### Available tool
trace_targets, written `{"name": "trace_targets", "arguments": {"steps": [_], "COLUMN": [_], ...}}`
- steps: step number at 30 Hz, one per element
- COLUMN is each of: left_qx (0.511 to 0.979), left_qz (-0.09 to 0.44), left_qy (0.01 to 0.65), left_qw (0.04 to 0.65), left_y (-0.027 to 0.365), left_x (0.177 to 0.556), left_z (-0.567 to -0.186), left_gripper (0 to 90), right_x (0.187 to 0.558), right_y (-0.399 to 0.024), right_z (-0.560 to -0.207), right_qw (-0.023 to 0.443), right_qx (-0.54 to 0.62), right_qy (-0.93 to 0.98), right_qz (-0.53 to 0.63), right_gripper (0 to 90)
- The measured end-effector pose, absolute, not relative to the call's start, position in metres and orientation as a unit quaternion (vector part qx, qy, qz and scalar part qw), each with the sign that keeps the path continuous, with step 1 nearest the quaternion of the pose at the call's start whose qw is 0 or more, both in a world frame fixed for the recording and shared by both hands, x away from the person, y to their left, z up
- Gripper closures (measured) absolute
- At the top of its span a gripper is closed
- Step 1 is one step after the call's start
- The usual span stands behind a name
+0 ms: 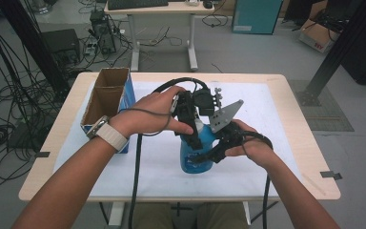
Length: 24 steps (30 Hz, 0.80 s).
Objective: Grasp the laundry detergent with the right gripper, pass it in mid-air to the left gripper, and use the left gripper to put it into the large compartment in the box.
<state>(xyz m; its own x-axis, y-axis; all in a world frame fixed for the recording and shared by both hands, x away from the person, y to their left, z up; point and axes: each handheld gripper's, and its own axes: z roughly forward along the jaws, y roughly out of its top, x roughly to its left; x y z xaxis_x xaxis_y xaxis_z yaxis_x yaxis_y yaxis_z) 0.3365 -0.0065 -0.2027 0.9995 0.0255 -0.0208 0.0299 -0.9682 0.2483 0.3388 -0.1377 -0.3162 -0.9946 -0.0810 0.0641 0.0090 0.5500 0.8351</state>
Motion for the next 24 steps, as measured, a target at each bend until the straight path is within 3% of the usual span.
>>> {"name": "trace_targets", "arguments": {"steps": [17, 24], "left_qx": [0.992, 0.992], "left_qz": [-0.021, -0.024], "left_qy": [0.003, 0.006], "left_qw": [0.127, 0.127], "left_y": [-0.0067, -0.0066], "left_x": [0.3348, 0.3344], "left_z": [-0.2047, -0.2058], "left_gripper": [36.0, 36.4], "right_x": [0.3393, 0.3391], "right_y": [-0.1387, -0.1382], "right_z": [-0.3185, -0.3191], "right_qw": [0.060, 0.061], "right_qx": [0.018, 0.018], "right_qy": [-0.882, -0.882], "right_qz": [-0.466, -0.466], "right_gripper": [42.9, 42.9]}}
